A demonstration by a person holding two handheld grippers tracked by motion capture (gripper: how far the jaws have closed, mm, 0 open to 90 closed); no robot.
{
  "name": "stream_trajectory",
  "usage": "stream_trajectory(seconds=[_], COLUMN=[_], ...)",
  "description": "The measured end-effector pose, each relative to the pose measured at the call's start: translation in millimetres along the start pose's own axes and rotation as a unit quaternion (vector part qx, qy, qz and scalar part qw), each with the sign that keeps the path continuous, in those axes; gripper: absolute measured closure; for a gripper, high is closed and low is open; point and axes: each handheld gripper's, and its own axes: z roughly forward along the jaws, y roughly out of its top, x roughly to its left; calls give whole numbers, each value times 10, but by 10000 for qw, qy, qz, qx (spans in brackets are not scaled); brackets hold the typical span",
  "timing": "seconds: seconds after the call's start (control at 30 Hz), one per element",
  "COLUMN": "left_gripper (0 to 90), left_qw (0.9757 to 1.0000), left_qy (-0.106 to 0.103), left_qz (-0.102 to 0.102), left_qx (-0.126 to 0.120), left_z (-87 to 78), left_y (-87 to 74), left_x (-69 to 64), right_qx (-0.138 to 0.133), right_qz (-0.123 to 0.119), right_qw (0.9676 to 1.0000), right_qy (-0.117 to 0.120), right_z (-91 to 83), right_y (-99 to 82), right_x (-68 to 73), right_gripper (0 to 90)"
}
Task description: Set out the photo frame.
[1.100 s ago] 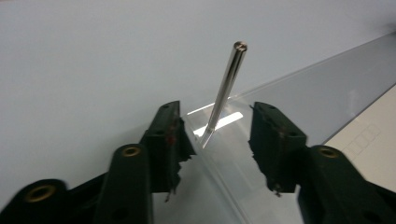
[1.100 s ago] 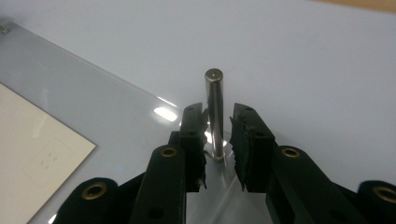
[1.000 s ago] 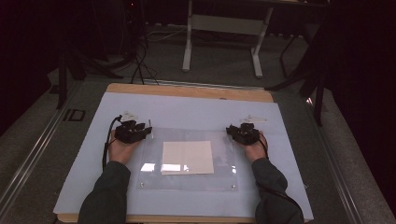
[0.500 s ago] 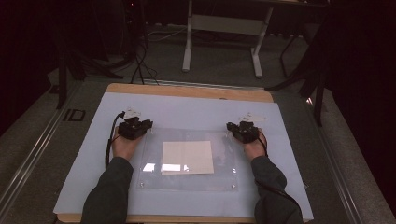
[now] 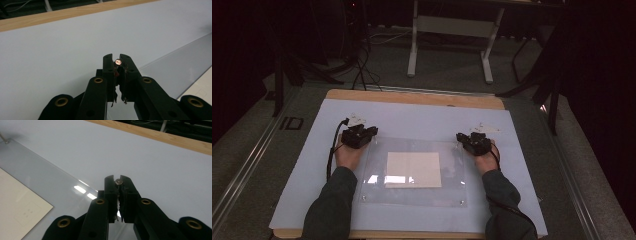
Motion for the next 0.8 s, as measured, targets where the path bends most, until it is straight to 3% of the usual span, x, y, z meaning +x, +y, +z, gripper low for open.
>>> stream_trajectory(seconds=[0.3,0.8], left_gripper=[850,850], left_qw=[9999,9996], left_qy=[62,-61], left_qz=[-108,-259], left_qx=[-115,-8], left_z=[9,36], left_y=[-35,-7], left_x=[-7,43], right_qx=[98,242], right_qz=[141,452], right_qw=[9998,9982], right_qy=[86,309], right_z=[8,31], right_y=[20,53], right_x=[-24,-97], right_gripper=[851,843])
